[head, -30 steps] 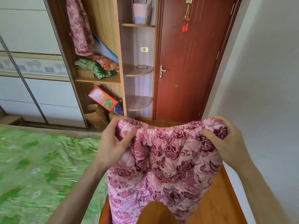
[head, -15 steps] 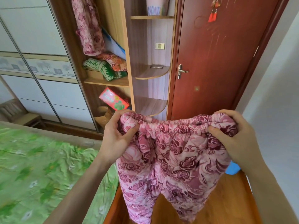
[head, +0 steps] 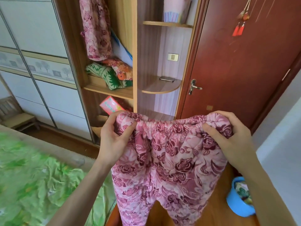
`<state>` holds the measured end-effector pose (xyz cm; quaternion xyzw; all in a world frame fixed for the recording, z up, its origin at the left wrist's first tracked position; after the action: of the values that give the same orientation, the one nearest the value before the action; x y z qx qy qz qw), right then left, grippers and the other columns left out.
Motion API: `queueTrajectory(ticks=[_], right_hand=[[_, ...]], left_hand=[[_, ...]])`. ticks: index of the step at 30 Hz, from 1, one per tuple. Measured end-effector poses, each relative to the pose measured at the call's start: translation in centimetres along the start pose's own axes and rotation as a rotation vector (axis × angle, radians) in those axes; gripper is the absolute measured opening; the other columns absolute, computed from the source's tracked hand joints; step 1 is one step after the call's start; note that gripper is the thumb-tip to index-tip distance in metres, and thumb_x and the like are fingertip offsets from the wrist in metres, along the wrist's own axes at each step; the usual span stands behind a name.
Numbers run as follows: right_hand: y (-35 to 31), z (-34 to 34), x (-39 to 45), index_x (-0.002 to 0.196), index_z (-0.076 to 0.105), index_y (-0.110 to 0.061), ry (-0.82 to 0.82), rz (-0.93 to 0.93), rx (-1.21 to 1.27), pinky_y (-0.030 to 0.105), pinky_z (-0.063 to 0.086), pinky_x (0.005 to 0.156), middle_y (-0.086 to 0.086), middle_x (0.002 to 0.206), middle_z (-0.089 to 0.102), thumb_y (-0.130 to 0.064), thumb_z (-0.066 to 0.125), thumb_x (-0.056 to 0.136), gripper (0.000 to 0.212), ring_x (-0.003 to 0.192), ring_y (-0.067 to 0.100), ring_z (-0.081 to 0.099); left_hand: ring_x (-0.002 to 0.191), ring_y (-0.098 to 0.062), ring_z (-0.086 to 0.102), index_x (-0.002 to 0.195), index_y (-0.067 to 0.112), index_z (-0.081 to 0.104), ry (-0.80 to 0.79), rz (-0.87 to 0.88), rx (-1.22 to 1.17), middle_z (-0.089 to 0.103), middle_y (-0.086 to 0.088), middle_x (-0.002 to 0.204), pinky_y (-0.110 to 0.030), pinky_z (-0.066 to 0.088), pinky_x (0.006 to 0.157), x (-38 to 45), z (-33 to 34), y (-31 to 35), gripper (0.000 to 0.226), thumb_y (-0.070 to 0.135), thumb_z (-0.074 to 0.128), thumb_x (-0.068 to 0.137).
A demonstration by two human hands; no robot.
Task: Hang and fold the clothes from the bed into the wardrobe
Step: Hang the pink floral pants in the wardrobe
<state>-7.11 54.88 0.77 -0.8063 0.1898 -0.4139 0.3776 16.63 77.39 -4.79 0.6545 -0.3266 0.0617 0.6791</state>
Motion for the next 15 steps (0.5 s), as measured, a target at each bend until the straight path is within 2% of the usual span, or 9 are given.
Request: queueTrajectory(ticks=[3,6,15], right_hand=[[1.0,2.5,4.7,0.113,0.068,-0.032,-0.028,-0.004,-0.006,0.001,0.045,0.082,-0.036,0.105,0.069,-0.029,0.077,0.087,0.027,0.100,-0.012,0.065],[2.0,5.2,9.4,0.110,0.068,-0.035,-0.042,-0.020,-0.003,0.003,0.047,0.081,-0.029,0.102,0.072,-0.039,0.073,0.084,0.026,0.098,-0.008,0.067],[5.3,13.8,22.0,0.108,0.070,-0.024,-0.059,-0.048,0.108,0.003,0.047,0.075,-0.027,0.097,0.073,-0.042,0.072,0.080,0.034,0.093,-0.008,0.068]], left_hand=[[0.105,-0.018,0.072,0.116,0.023,0.067,0.044,-0.006,-0.007,0.075,0.003,0.107,-0.057,0.057,0.096,4.4,0.6,-2.2,0.027,0.019,0.080,0.093],[0.102,-0.016,0.074,0.116,0.023,0.068,0.079,-0.031,-0.020,0.076,0.006,0.107,-0.055,0.060,0.092,9.0,1.0,-4.1,0.026,0.022,0.079,0.093],[0.103,-0.023,0.075,0.118,0.030,0.067,0.169,-0.059,-0.008,0.076,0.001,0.110,-0.056,0.062,0.090,20.6,0.6,-10.0,0.029,0.036,0.080,0.092]])
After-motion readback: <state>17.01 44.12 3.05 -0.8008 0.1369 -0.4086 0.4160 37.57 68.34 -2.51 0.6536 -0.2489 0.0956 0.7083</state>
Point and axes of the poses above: each hand's wrist, its own x-axis towards the middle knuckle, its own z-axis out of the palm, y = z × x, the point moved 2 cm from there along x, towards the middle knuckle
